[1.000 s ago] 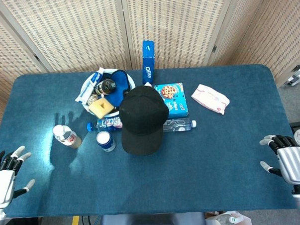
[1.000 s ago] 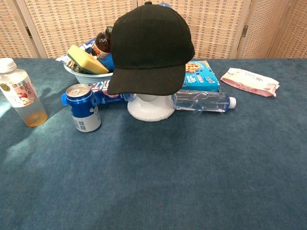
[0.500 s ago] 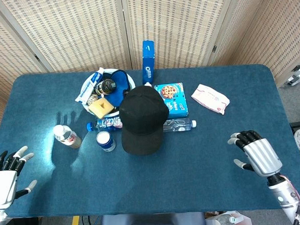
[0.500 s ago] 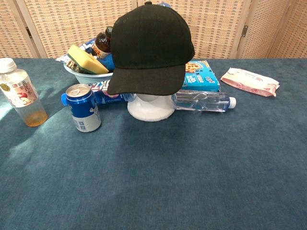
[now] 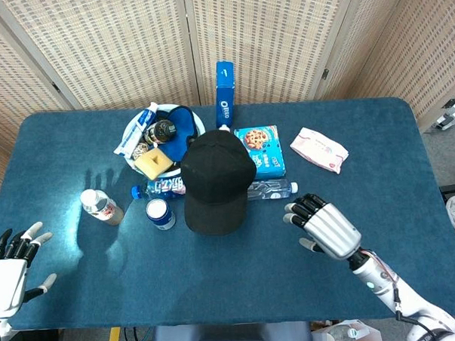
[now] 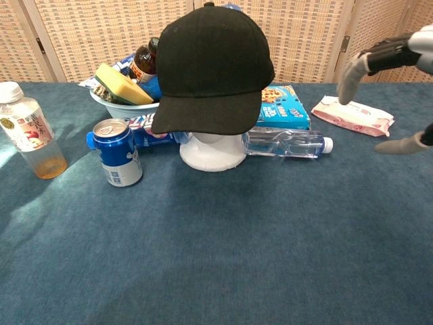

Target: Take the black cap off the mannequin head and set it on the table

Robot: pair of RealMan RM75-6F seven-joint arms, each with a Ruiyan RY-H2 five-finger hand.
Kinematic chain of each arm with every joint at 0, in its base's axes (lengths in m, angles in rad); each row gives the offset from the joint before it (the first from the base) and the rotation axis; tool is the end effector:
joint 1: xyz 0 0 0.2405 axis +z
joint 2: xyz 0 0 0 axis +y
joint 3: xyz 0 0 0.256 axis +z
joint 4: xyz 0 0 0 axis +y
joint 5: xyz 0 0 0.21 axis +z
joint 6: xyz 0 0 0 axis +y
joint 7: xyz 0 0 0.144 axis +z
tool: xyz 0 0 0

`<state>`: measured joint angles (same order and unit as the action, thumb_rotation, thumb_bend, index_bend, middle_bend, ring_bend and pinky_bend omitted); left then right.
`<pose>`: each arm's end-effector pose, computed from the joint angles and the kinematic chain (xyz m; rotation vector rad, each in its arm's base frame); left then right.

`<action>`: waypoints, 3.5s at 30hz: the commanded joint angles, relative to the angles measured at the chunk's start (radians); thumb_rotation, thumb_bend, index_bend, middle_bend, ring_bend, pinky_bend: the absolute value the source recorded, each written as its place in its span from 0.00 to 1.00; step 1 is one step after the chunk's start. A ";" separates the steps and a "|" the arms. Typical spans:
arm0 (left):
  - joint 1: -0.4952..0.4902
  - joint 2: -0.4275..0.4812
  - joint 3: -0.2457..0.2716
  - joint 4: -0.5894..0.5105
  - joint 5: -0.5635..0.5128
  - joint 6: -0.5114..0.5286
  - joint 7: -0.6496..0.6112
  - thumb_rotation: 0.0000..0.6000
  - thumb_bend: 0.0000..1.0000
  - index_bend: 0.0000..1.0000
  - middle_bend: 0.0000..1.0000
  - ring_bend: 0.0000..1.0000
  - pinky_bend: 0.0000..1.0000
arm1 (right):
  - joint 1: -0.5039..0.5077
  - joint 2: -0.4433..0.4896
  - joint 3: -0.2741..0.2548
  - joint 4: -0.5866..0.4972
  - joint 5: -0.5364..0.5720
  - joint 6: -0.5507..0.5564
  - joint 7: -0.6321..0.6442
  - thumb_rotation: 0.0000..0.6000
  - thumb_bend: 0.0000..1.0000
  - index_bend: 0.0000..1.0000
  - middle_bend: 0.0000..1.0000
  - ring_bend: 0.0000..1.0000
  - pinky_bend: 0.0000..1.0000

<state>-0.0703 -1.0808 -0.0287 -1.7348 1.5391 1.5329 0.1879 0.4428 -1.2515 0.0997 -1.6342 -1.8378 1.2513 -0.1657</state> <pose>-0.2860 0.1704 0.1621 -1.4308 -0.7968 -0.8553 -0.1754 -0.2562 0.0785 1.9833 -0.4819 1.1830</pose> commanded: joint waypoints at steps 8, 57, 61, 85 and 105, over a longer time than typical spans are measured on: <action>0.002 0.005 0.000 -0.005 -0.006 -0.003 0.004 1.00 0.17 0.24 0.11 0.13 0.02 | 0.101 -0.129 0.027 0.089 -0.040 -0.021 -0.043 1.00 0.00 0.42 0.33 0.25 0.28; -0.022 0.022 -0.013 0.022 -0.034 -0.046 -0.067 1.00 0.17 0.25 0.11 0.13 0.02 | 0.341 -0.478 0.044 0.501 -0.035 0.116 0.029 1.00 0.52 0.73 0.43 0.25 0.28; -0.022 0.021 -0.013 0.027 -0.035 -0.047 -0.073 1.00 0.17 0.25 0.11 0.13 0.02 | 0.352 -0.490 0.055 0.519 -0.027 0.137 0.038 1.00 0.52 0.75 0.45 0.26 0.28; -0.014 0.024 -0.010 0.031 -0.036 -0.035 -0.085 1.00 0.17 0.25 0.11 0.13 0.02 | 0.480 -0.551 0.171 0.599 0.039 0.196 0.037 1.00 0.52 0.82 0.49 0.30 0.28; -0.016 0.023 -0.011 0.043 -0.037 -0.039 -0.101 1.00 0.17 0.25 0.11 0.13 0.02 | 0.603 -0.579 0.279 0.721 0.143 0.188 -0.001 1.00 0.52 0.84 0.51 0.31 0.28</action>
<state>-0.0860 -1.0577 -0.0394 -1.6919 1.5015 1.4935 0.0873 1.0357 -1.8289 0.3691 -0.9263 -1.7050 1.4411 -0.1667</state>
